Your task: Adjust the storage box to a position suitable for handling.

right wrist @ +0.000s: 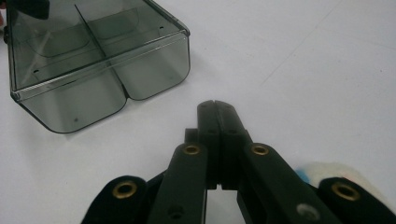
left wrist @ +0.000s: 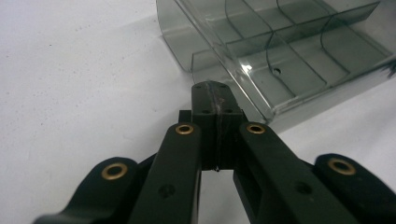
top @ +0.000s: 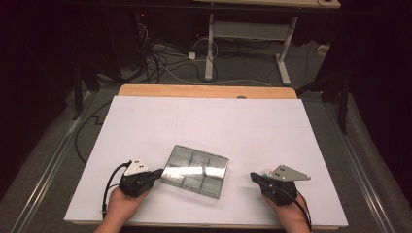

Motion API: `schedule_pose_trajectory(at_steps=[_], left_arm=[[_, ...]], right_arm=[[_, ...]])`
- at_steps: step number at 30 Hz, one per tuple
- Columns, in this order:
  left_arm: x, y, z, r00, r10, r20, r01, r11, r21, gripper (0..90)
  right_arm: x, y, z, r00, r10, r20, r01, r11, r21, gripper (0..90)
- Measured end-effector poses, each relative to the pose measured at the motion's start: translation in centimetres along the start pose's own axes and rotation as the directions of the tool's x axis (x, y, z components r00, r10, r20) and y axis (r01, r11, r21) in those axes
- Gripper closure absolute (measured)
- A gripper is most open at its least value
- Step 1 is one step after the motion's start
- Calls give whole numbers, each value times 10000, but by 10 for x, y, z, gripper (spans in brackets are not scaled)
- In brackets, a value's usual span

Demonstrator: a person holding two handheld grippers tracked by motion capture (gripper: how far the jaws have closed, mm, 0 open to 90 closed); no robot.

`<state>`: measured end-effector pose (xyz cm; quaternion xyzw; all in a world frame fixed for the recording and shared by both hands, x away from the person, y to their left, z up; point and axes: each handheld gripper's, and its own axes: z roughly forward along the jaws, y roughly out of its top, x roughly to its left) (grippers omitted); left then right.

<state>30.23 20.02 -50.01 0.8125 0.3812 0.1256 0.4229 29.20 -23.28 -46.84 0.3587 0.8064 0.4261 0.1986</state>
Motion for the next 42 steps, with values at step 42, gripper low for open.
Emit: schedule_pose_trajectory(at_steps=[42], left_arm=[[-23, -6, -6, 9950, 489, 868, -470, 9986, -235, 879]], right_arm=[[12, -3, 10, 9985, -265, -484, 278, 9993, 267, 900]])
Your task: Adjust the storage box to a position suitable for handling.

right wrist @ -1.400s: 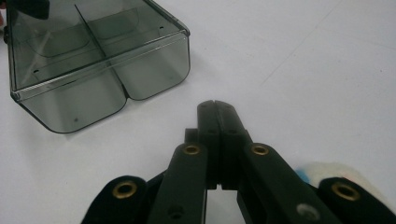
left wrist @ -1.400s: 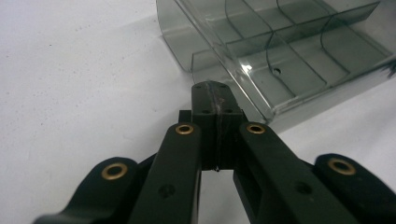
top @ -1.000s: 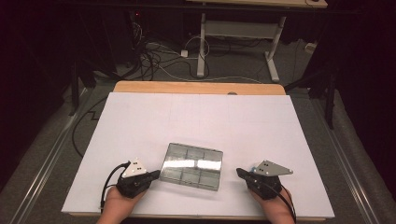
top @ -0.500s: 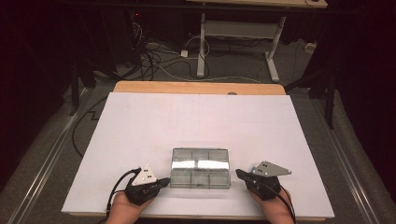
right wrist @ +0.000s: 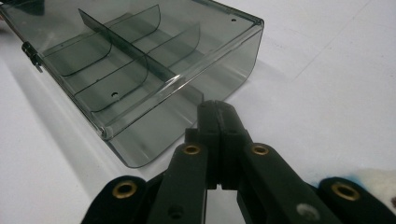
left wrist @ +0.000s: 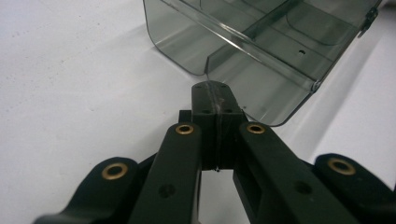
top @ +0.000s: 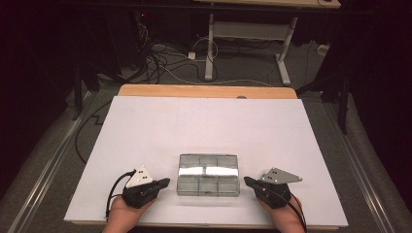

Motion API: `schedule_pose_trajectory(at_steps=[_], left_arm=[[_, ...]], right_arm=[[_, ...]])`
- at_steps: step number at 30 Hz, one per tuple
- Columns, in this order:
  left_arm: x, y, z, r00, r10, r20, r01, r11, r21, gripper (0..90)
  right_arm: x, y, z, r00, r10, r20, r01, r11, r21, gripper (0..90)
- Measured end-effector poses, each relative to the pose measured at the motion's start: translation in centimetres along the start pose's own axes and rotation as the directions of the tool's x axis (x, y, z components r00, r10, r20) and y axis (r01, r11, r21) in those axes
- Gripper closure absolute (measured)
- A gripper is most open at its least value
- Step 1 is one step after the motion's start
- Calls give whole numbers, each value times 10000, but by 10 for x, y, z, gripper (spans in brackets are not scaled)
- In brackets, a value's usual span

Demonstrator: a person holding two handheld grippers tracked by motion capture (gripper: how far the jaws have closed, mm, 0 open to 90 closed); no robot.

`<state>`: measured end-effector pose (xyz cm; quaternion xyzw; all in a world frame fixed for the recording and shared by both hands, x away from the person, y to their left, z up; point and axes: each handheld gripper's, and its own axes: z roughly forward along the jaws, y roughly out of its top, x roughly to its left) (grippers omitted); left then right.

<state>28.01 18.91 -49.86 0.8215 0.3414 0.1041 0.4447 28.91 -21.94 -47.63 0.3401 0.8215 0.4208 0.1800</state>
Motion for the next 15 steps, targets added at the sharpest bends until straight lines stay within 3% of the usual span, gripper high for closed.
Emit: schedule_pose_trajectory(at_steps=[10, 15], left_arm=[[12, -3, -4, 9998, -171, 116, 175, 9993, -337, 880], [16, -2, -3, 9997, -239, 62, 239, 9996, -118, 881]], right_arm=[[-2, 1, 2, 9999, 153, 7, -153, 9998, -90, 900], [-2, 3, 4, 9998, 205, 0, -205, 9997, -143, 900]])
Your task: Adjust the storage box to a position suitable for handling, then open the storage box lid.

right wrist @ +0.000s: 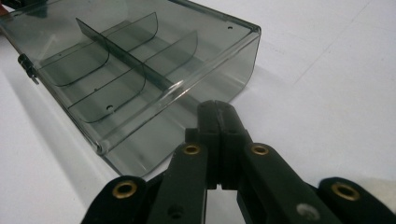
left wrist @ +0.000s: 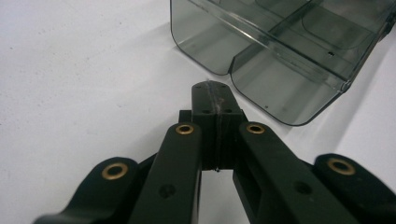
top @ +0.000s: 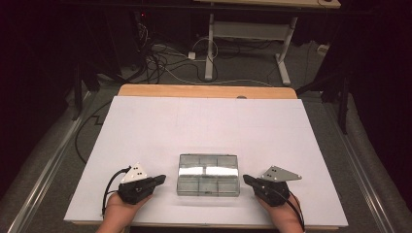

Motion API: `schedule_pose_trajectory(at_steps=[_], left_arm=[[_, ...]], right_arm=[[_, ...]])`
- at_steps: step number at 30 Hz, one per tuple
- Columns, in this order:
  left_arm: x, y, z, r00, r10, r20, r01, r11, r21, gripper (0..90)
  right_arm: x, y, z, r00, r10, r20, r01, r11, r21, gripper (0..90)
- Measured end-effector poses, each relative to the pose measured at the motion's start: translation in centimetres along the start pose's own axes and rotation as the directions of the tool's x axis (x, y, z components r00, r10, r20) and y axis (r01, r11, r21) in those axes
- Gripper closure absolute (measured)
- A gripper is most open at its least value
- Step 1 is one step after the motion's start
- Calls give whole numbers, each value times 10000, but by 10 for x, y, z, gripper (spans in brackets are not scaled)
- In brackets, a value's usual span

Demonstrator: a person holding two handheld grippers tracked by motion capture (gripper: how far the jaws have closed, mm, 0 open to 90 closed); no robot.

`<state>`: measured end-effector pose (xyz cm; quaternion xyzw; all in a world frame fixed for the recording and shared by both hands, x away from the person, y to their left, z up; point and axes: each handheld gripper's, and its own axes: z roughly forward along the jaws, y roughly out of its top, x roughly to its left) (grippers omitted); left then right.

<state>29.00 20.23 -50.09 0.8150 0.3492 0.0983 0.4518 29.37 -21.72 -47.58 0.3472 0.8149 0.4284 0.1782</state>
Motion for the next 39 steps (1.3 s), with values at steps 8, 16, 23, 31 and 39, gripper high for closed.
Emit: schedule_pose_trajectory(at_steps=[8, 16, 23, 31, 39], left_arm=[[4, 3, 2, 9970, -694, -341, 696, 9976, 43, 880], [3, 3, 3, 9989, -411, -206, 414, 9991, 108, 880], [0, 4, 4, 9998, -166, -81, 167, 9998, 125, 880], [-1, 5, 4, 10000, -24, 67, 24, 10000, -22, 880], [-1, 5, 7, 9998, 93, 194, -91, 9999, -123, 880]], right_arm=[[5, 1, 3, 10000, -59, -68, 60, 10000, 42, 900], [3, 0, -2, 10000, -60, -70, 60, 10000, -77, 900], [3, 1, -6, 10000, -90, -21, 89, 9998, -195, 900], [3, 3, -12, 10000, -94, 21, 95, 9993, -368, 900], [4, 9, -17, 10000, -82, -5, 81, 9982, -596, 900]])
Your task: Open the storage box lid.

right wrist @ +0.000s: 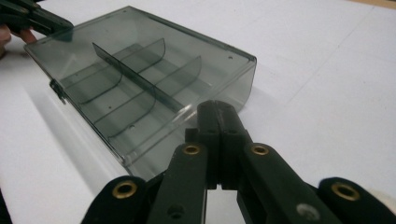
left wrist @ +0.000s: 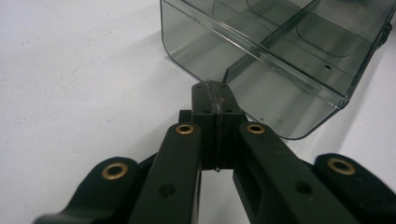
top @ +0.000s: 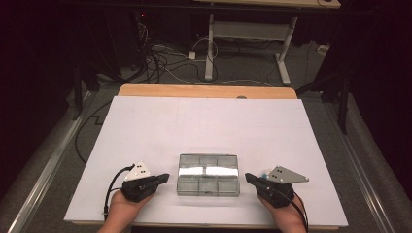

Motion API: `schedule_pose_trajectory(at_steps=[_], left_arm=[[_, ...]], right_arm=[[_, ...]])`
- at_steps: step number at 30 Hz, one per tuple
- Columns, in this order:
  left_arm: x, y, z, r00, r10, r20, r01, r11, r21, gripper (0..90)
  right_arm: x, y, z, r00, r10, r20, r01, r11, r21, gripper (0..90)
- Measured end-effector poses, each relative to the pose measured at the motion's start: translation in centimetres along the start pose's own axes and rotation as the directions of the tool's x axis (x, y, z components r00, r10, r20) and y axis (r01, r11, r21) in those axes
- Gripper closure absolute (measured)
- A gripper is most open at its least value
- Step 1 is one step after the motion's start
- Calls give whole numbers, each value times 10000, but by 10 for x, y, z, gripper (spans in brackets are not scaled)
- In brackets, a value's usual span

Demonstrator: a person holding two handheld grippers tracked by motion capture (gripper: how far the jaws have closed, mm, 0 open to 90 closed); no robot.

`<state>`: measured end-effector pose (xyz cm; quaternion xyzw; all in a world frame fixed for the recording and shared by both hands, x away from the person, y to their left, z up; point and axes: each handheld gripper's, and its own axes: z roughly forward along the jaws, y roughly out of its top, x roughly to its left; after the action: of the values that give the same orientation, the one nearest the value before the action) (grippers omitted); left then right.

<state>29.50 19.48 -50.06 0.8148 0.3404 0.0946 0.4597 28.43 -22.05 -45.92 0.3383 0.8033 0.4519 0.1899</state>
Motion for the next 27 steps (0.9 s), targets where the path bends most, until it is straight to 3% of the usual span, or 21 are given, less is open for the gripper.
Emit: schedule_pose_trajectory(at_steps=[8, 16, 19, 25, 27], left_arm=[[-2, -1, 0, 9996, 91, -269, -97, 9997, -204, 879], [1, 2, 3, 9999, -99, -90, 97, 9997, -241, 879], [-1, 4, 3, 9997, 112, -237, -118, 9996, -242, 879], [2, 6, 7, 9997, -128, -219, 120, 9993, -360, 879], [5, 7, 9, 9992, -281, -287, 275, 9994, -205, 879]], right_arm=[[9, 10, -1, 9991, -317, -279, 310, 9991, -278, 900], [17, 16, 1, 9960, -509, -732, 476, 9978, -464, 900], [21, 17, 6, 9939, -597, -928, 555, 9973, -474, 900], [32, 23, 22, 9863, -731, -1481, 683, 9970, -376, 900], [37, 26, 30, 9842, -726, -1613, 689, 9972, -282, 900]])
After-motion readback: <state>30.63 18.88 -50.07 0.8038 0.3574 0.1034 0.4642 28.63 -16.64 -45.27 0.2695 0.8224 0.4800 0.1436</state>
